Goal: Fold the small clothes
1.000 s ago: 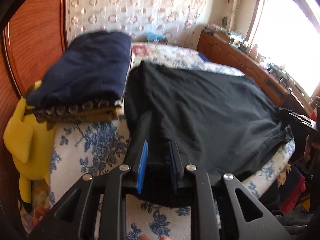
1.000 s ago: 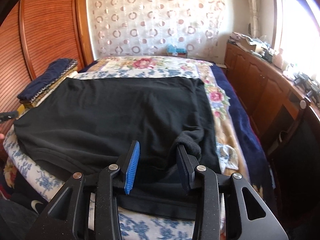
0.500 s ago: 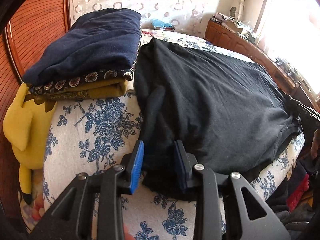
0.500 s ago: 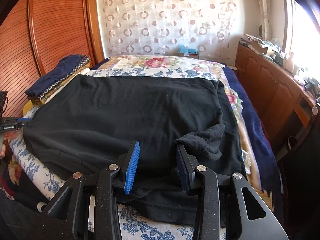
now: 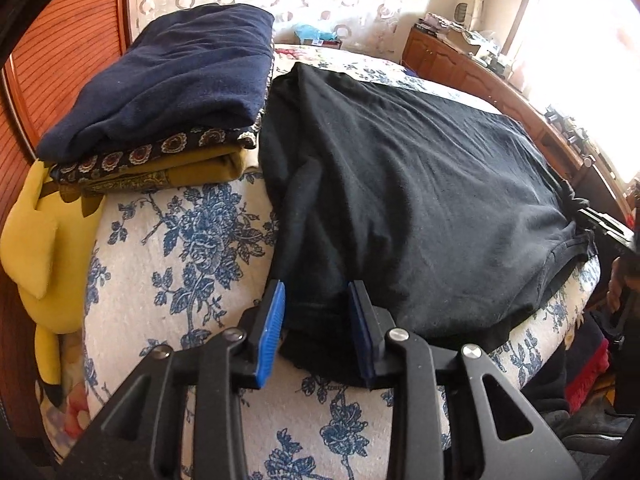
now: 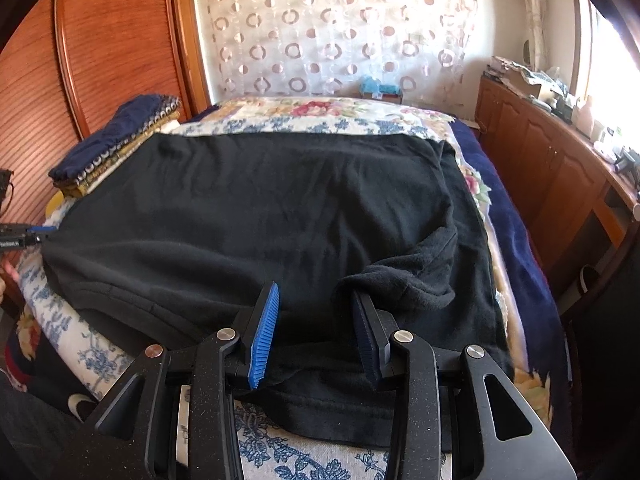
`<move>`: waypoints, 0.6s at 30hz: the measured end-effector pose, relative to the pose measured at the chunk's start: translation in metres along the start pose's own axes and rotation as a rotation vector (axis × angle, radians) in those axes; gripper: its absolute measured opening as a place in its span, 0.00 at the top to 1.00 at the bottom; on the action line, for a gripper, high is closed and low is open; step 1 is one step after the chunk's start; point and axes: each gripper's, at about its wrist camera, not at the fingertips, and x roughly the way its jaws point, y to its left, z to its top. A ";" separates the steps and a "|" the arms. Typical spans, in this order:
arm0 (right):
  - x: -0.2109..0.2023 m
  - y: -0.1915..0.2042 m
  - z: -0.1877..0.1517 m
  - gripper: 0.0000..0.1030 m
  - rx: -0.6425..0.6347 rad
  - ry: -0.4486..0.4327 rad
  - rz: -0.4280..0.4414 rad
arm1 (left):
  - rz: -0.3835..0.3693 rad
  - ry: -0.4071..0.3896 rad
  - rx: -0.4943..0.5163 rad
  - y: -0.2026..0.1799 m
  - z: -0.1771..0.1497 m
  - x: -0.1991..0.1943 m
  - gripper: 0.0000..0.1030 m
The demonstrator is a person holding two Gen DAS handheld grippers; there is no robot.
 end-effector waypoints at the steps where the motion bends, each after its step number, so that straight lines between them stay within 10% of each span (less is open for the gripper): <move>1: 0.001 0.001 -0.001 0.64 -0.002 0.003 0.000 | -0.007 0.005 -0.003 0.001 0.002 0.000 0.70; 13: 0.011 0.004 -0.010 0.64 -0.002 0.023 0.022 | -0.020 0.034 0.053 -0.002 0.024 0.014 0.69; 18: 0.010 0.001 -0.013 0.64 0.013 0.014 0.035 | -0.093 0.033 0.036 0.000 0.026 0.016 0.92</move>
